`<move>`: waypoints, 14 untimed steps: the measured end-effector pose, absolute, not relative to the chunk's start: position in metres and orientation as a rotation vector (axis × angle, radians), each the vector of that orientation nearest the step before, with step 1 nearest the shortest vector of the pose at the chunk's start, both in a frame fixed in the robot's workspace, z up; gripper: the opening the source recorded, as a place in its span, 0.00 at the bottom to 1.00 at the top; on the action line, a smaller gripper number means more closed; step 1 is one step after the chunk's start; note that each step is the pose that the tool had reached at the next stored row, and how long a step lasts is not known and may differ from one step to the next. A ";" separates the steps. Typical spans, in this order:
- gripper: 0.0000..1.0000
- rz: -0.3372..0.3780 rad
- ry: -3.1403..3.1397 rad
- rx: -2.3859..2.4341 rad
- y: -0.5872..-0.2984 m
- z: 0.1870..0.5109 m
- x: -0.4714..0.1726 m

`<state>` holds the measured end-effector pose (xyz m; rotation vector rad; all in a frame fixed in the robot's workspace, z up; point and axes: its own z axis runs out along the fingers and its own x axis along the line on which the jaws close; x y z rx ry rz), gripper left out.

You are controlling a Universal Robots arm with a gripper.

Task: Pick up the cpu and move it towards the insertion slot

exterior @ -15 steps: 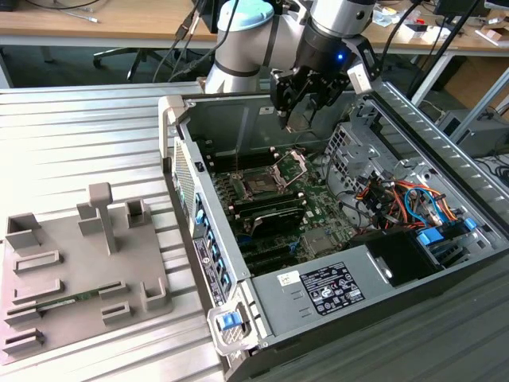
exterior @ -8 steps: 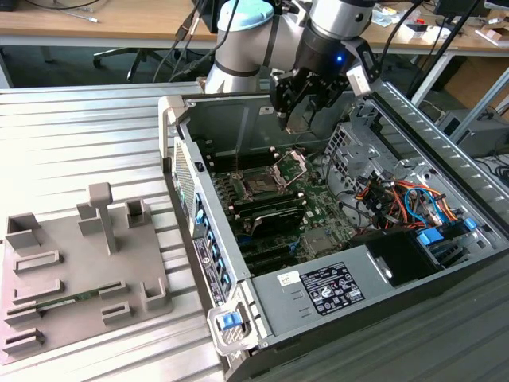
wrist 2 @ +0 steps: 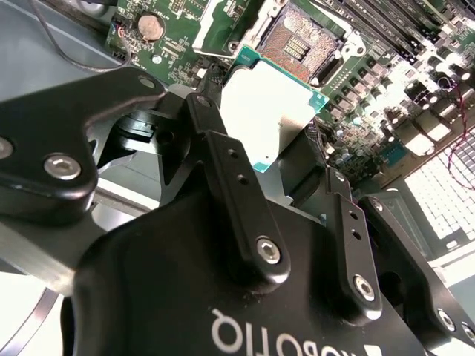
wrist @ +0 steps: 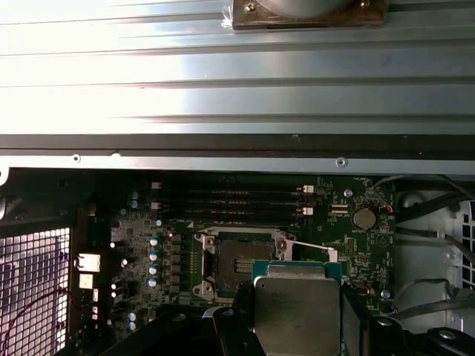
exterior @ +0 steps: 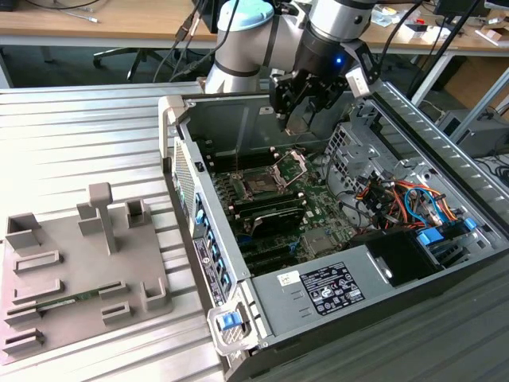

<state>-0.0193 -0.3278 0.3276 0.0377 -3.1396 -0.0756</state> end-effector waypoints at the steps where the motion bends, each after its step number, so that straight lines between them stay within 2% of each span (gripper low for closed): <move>1: 0.55 -0.076 -3.140 0.038 -0.328 0.327 -0.019; 14: 0.55 -0.076 -3.140 0.038 -0.328 0.321 -0.019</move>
